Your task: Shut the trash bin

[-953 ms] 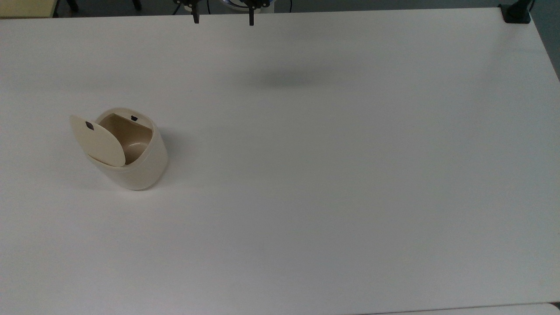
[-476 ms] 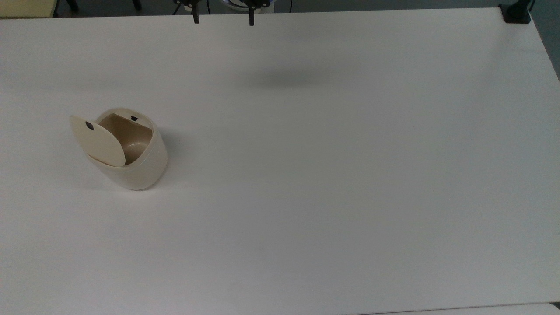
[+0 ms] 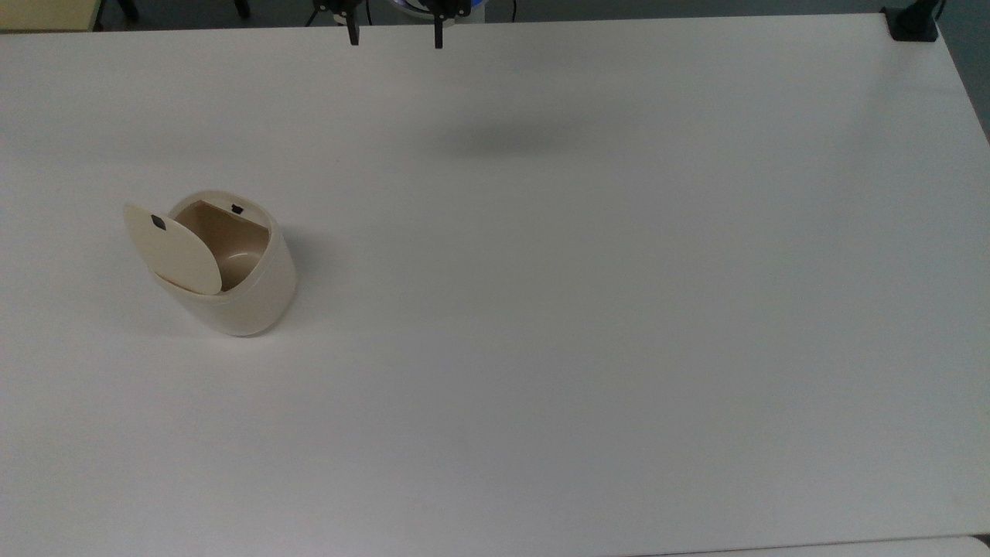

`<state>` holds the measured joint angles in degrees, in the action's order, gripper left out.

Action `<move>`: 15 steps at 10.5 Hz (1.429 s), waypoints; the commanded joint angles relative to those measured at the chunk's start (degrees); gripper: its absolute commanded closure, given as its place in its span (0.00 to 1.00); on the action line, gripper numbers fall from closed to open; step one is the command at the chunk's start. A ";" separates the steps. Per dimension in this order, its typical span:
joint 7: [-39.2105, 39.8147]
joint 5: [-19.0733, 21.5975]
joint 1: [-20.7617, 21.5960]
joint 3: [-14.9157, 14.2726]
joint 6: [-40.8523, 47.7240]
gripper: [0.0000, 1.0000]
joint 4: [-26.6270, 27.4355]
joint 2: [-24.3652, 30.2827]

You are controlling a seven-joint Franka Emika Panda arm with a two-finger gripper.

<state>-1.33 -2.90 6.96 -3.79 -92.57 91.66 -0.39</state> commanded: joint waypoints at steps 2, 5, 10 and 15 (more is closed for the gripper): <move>1.16 -0.08 0.69 -0.69 1.07 1.00 0.45 0.75; 1.07 -0.08 0.17 -1.04 0.28 1.00 -0.34 0.22; 0.11 -0.88 -7.81 -1.48 -8.82 1.00 -5.18 -4.88; -5.33 -0.96 -15.91 -1.48 -28.24 1.00 -5.35 -10.75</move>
<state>-2.50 -3.38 -6.71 -5.43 -113.19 87.22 -7.69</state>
